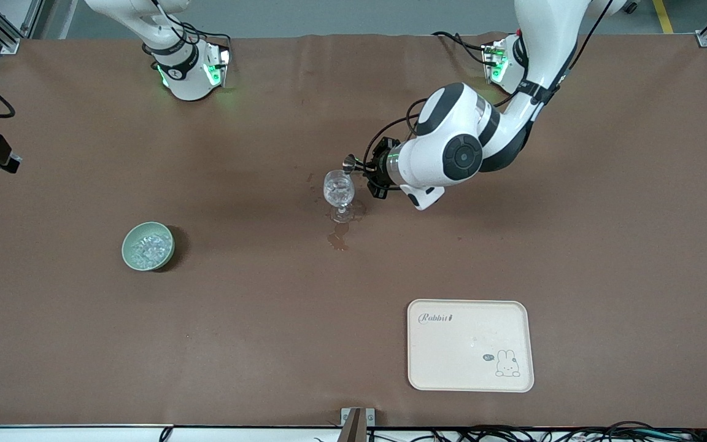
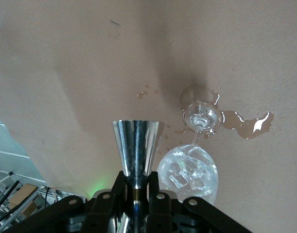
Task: Pour wine and add ice with both arms
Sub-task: 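Tilt the silver jigger over the wine glass with the left gripper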
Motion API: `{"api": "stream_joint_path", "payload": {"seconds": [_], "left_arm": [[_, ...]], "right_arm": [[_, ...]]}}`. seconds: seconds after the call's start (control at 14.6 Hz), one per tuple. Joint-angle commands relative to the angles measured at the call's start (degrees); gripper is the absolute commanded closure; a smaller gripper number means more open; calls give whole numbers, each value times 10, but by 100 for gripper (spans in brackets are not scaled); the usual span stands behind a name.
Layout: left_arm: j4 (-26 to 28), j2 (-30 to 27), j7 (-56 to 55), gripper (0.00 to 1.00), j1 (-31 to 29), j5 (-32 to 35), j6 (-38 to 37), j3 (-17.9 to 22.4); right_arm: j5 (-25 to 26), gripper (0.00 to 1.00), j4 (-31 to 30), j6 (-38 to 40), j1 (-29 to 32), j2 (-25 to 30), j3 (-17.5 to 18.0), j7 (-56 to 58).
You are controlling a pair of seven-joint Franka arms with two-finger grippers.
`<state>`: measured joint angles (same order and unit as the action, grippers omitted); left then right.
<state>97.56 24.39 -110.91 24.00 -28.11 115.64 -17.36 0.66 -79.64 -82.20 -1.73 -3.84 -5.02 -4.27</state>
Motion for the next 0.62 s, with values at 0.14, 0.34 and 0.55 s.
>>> {"api": "stream_joint_path", "payload": {"seconds": [0.14,0.34,0.55], "left_arm": [[-17,-8,-60,99,6,34,2,2],[-32,0,-102,99,17,68,3,1],[-39,1,-139,99,20,99,5,2]], "right_arm": [[4,100,-19,-4,3,17,3,0],[3,100,-19,-6,26,17,26,0],[5,100,-19,-5,29,17,39,-3]]}}
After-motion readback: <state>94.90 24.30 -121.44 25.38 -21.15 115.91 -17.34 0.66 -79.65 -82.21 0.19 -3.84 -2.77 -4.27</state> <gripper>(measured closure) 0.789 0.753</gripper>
